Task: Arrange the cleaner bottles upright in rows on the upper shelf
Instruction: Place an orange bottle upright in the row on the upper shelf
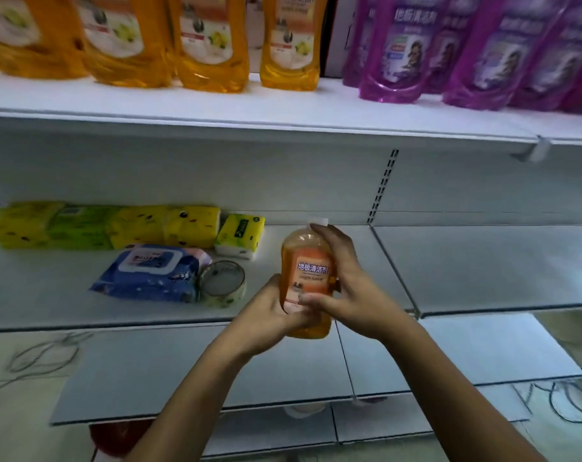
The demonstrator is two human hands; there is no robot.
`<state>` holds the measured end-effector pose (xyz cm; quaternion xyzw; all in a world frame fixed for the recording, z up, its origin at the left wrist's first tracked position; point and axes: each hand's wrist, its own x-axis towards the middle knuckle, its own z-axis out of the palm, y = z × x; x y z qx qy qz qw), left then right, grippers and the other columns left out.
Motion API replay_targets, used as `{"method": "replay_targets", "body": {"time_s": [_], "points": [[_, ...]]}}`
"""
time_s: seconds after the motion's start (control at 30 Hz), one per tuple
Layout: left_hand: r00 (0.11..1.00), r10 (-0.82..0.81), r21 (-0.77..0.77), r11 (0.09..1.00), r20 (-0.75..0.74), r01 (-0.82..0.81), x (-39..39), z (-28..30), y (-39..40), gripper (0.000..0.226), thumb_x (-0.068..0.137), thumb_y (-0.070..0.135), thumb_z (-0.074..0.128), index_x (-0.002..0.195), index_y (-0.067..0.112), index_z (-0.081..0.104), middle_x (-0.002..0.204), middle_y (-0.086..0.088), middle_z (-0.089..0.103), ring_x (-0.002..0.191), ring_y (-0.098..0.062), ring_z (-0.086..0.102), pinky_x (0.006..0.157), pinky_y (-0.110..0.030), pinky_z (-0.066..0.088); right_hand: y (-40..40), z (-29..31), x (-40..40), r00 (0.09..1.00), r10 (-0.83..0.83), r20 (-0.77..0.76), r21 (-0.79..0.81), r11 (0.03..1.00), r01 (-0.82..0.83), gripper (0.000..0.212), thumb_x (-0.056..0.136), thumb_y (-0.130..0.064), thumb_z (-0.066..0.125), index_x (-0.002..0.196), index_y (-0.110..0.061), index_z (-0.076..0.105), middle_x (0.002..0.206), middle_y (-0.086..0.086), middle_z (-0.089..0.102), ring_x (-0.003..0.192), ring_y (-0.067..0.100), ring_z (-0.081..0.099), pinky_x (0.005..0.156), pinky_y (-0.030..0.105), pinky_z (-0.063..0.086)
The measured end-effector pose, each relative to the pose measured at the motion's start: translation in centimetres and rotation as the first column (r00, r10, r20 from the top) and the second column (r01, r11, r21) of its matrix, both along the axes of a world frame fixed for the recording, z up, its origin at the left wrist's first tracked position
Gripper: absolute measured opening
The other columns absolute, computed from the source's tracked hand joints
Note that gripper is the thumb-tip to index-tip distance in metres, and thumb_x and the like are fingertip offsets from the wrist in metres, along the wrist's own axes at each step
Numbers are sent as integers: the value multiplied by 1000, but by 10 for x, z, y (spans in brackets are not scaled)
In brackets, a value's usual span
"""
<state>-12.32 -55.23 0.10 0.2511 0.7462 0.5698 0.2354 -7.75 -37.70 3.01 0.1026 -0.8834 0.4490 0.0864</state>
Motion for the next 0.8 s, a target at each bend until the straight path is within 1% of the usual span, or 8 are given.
{"method": "replay_targets", "body": {"time_s": [0.1, 0.17, 0.23, 0.33, 0.43, 0.5, 0.63, 0.8], "points": [[999, -24, 93, 995, -23, 26, 31, 15, -10, 56, 80, 36, 77, 128, 39, 48, 117, 14, 66, 106, -1, 63, 90, -28, 53, -17, 26, 33, 998, -3, -65, 33, 999, 5, 97, 81, -22, 80, 147, -53, 16, 148, -21, 18, 132, 7, 40, 98, 22, 53], [998, -14, 118, 993, -61, 21, 47, 27, -16, 63, 76, 38, 80, 129, 39, 46, 118, 13, 65, 107, -3, 64, 92, -32, 54, -25, 44, 52, 991, -10, -133, 18, 1000, 12, 93, 82, -16, 80, 147, -48, 22, 149, -18, 21, 131, 7, 42, 95, 22, 54], [993, -23, 133, 990, -119, 39, 57, 41, -21, 69, 73, 36, 82, 128, 41, 42, 118, 12, 64, 108, -5, 64, 94, -35, 54, -30, 59, 70, 979, -15, -202, -42, 999, 7, 89, 81, -11, 79, 147, -44, 28, 148, -14, 25, 128, 11, 46, 90, 25, 57], [968, -62, 179, 978, -242, 108, 69, 69, -25, 76, 77, 25, 80, 129, 51, 30, 121, 15, 59, 109, -2, 62, 90, -28, 56, -37, 85, 93, 946, -44, -322, -49, 998, 29, 86, 79, -9, 78, 146, -39, 32, 149, -8, 29, 127, 14, 48, 89, 26, 57], [906, -74, 200, 965, -418, 171, 78, 91, -26, 103, 80, 33, 77, 150, 44, 2, 141, 12, 45, 119, 0, 56, 93, -28, 54, -41, 114, 106, 901, -52, -430, 12, 998, 63, 85, 78, -6, 80, 145, -34, 36, 148, -4, 30, 128, 11, 46, 89, 21, 55], [850, -28, 216, 962, -526, 165, 81, 107, -27, 111, 80, 43, 72, 149, 47, -15, 153, 6, 31, 127, -3, 51, 98, -31, 53, -41, 135, 109, 870, -70, -488, 9, 996, 86, 86, 78, -2, 81, 145, -30, 36, 147, -1, 31, 128, 12, 46, 88, 20, 55], [754, 12, 245, 949, -657, 199, 72, 152, -25, 108, 86, 39, 68, 148, 44, -20, 155, 5, 29, 129, -1, 48, 99, -22, 49, -41, 177, 98, 794, -80, -603, 23, 993, 117, 86, 78, -3, 81, 146, -25, 34, 146, 4, 32, 128, 21, 46, 89, 23, 56], [697, 21, 228, 952, -716, 205, 39, 209, -21, 105, 87, 28, 64, 146, 43, -21, 155, -1, 31, 132, -5, 47, 96, -13, 46, -36, 228, 62, 718, -29, -696, 98, 986, 136, 86, 78, -4, 78, 146, -22, 29, 144, 9, 31, 129, 24, 45, 95, 31, 56]]}}
